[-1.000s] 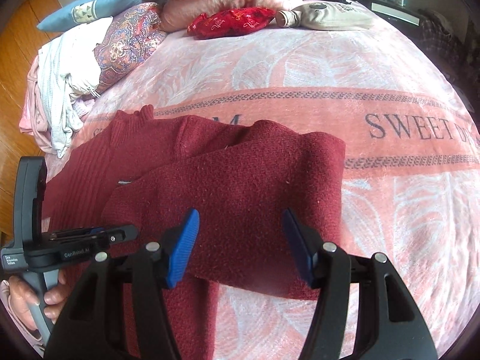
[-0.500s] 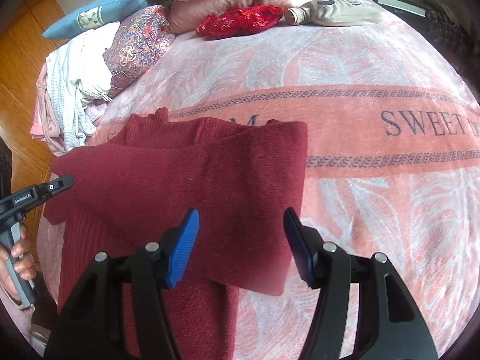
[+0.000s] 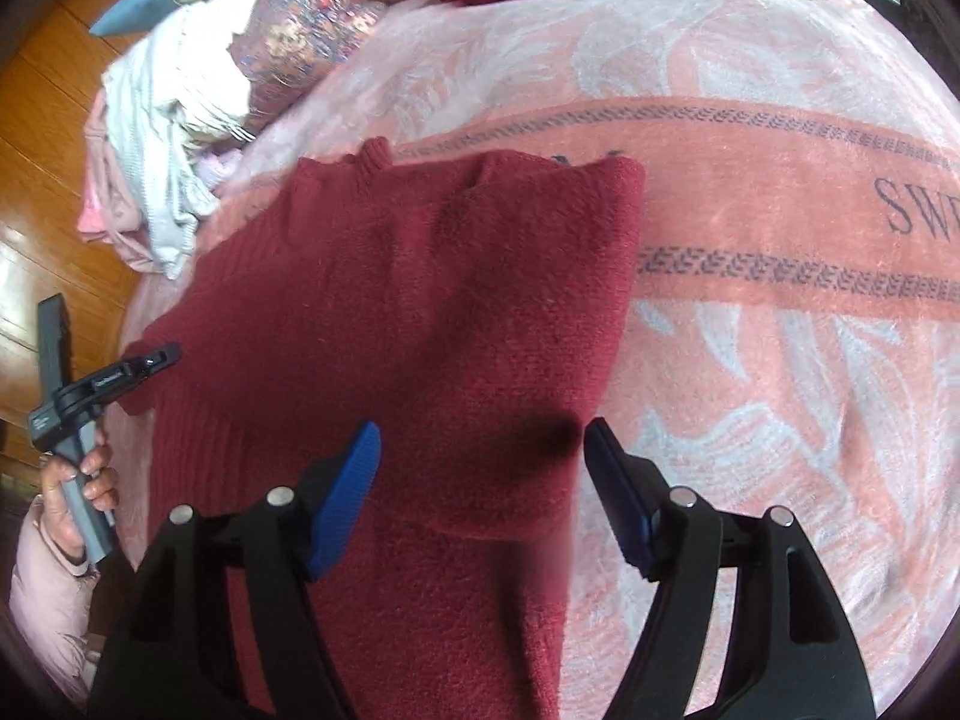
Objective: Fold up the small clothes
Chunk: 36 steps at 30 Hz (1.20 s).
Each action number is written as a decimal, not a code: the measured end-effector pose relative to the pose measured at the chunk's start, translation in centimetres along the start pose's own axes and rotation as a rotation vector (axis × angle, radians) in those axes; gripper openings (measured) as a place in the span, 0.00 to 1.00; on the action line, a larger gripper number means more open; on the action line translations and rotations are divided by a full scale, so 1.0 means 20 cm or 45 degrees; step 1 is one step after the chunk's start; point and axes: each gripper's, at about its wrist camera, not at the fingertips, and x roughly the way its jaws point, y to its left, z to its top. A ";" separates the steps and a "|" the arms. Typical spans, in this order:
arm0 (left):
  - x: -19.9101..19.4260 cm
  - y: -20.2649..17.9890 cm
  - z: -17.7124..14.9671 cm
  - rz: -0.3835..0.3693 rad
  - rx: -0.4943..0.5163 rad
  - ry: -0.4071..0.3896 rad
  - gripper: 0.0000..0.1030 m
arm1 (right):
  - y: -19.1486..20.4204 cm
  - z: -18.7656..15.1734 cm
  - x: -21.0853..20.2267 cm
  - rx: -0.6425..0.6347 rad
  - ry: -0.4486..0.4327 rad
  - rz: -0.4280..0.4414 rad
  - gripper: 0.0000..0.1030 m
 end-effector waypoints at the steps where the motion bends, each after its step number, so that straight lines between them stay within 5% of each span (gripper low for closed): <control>1: 0.02 -0.01 -0.02 0.014 0.025 0.012 0.08 | -0.02 -0.01 0.03 0.017 0.013 0.021 0.69; 3: 0.06 -0.01 -0.05 0.036 0.052 0.028 0.11 | -0.06 -0.02 0.09 0.073 0.060 0.053 0.62; 7: 0.04 -0.01 -0.05 0.006 0.042 0.014 0.12 | -0.11 -0.01 0.08 0.113 0.059 0.067 0.20; 9: 0.02 -0.01 -0.03 0.009 0.045 -0.003 0.24 | -0.15 -0.01 0.06 0.164 0.078 0.068 0.13; 12: 0.07 -0.02 -0.03 0.090 0.079 0.019 0.35 | -0.15 -0.02 0.09 0.148 0.116 0.002 0.13; 18: 0.04 0.05 -0.01 0.023 0.044 0.041 0.43 | -0.10 -0.03 0.08 0.101 0.108 -0.056 0.17; 21: -0.03 0.13 0.02 0.003 -0.001 0.031 0.52 | -0.10 -0.03 0.03 0.094 0.090 -0.103 0.28; 25: -0.11 0.23 0.06 0.058 -0.066 -0.046 0.53 | -0.04 0.02 -0.07 0.067 -0.005 -0.179 0.29; 28: -0.09 0.20 0.08 0.021 -0.076 -0.025 0.53 | 0.04 0.04 -0.06 0.036 0.007 -0.109 0.29; 34: 0.12 0.07 0.03 0.206 0.050 0.098 0.54 | 0.10 0.01 0.15 -0.015 0.116 -0.199 0.28; 36: 0.14 0.04 0.00 0.255 0.123 0.043 0.57 | 0.12 0.02 0.17 -0.036 0.110 -0.230 0.28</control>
